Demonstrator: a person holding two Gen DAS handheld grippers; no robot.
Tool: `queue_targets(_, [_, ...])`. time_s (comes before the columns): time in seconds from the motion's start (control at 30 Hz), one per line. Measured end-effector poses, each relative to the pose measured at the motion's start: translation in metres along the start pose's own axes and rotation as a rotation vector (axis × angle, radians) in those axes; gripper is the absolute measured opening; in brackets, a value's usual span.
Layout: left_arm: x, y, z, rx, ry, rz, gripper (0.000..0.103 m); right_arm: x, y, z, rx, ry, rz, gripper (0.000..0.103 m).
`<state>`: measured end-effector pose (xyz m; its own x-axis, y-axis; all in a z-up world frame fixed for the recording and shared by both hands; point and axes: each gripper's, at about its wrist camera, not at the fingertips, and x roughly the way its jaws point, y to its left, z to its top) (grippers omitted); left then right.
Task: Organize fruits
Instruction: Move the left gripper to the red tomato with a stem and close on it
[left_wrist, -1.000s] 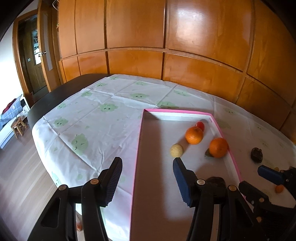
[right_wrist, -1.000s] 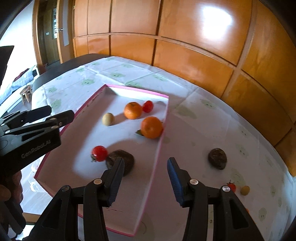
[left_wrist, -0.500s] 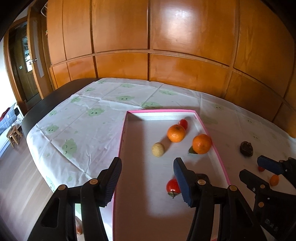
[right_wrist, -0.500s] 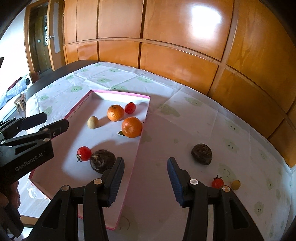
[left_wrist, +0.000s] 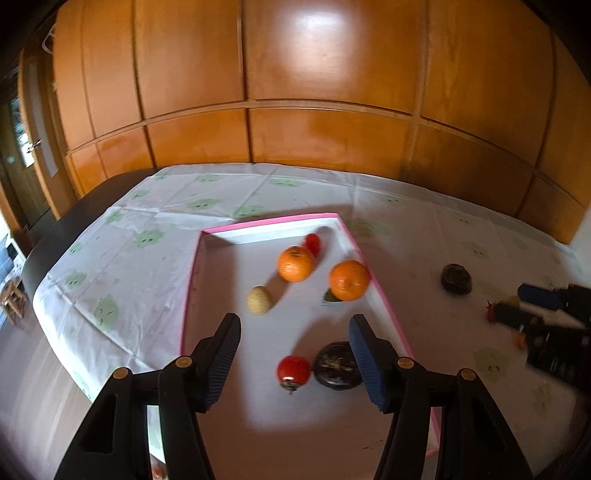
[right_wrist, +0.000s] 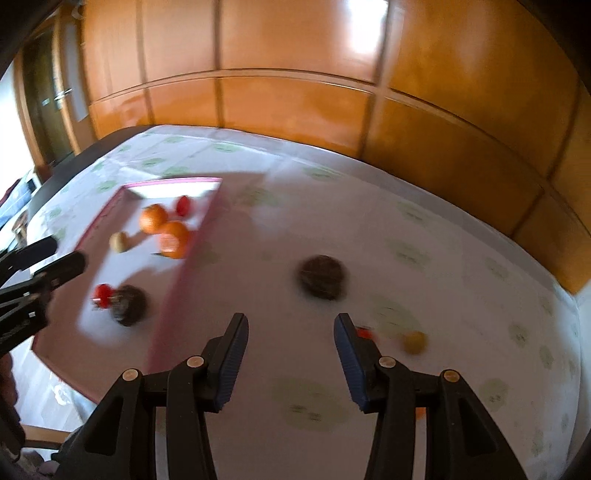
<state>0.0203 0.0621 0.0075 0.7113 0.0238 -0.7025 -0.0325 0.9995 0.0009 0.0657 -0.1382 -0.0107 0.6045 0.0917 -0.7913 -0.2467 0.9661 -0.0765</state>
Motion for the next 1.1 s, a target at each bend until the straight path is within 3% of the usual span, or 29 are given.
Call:
queue_targets(0.47, [0.01,-0.047,0.007,0.066,0.07,-0.148,0.062,-0.004,-0.154,-0.017,0.186,0.069,-0.196,0.049])
queue_targets(0.6, [0.015,-0.08,0.006,0.138,0.099,-0.233,0.062,0.006,-0.19,-0.032,0.336,0.083,-0.181,0.049])
queue_targets(0.67, [0.019,-0.1,0.006,0.182,0.114,-0.273,0.061,0.012,-0.199,-0.037,0.386,0.13,-0.166,0.049])
queue_targets(0.9, [0.047,-0.163,0.007,0.233,0.203,-0.41,0.053,0.009,-0.197,-0.035,0.383,0.112,-0.135,0.049])
queue_targets(1.1, [0.073,-0.193,0.01,0.211,0.268,-0.436,0.048,0.013,-0.196,-0.03,0.378,0.112,-0.122,0.049])
